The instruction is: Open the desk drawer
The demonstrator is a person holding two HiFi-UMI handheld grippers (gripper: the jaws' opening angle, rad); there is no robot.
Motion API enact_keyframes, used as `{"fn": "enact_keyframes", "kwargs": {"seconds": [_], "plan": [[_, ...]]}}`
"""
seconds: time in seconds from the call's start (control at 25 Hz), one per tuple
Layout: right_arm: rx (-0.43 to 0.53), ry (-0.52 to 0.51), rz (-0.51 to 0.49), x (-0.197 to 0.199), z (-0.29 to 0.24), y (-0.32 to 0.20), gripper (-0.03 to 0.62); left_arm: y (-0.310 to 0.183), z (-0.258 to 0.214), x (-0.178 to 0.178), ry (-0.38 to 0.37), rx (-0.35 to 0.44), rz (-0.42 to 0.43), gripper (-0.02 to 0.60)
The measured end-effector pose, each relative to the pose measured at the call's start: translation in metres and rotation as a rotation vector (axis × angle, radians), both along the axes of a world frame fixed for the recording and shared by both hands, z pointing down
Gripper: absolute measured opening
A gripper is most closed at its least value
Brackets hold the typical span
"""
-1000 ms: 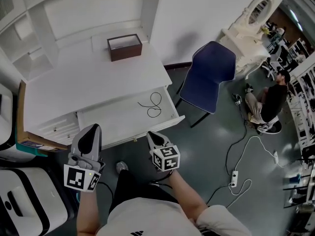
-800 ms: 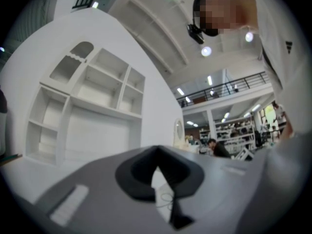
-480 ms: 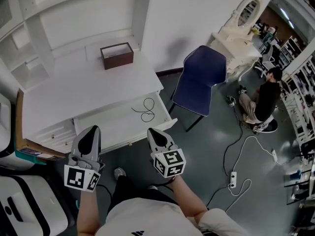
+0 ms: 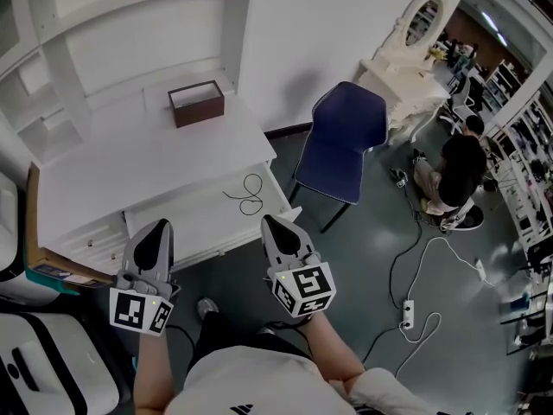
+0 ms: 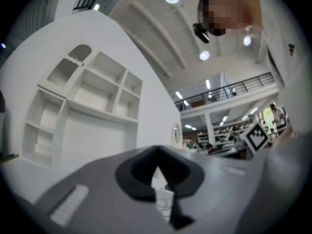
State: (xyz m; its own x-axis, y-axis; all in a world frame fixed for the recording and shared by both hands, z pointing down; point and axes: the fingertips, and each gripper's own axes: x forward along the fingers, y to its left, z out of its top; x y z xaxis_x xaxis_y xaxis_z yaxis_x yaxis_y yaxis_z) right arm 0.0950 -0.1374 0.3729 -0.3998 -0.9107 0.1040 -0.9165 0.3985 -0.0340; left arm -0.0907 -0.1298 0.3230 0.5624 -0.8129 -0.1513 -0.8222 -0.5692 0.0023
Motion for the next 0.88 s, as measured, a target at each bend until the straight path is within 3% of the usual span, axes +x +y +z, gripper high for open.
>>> {"fn": "enact_keyframes", "kwargs": {"seconds": [0.48, 0.88], "plan": [[0.107, -0.045, 0.025, 0.022, -0.054, 0.02, 0.002, 0.014, -0.016, 0.006, 0.031, 0.022, -0.004, 0.005], [0.167, 0.001, 0.036, 0.033, -0.073, 0.035, 0.002, 0.022, -0.021, 0.01, 0.035, 0.03, -0.031, 0.005]]}}
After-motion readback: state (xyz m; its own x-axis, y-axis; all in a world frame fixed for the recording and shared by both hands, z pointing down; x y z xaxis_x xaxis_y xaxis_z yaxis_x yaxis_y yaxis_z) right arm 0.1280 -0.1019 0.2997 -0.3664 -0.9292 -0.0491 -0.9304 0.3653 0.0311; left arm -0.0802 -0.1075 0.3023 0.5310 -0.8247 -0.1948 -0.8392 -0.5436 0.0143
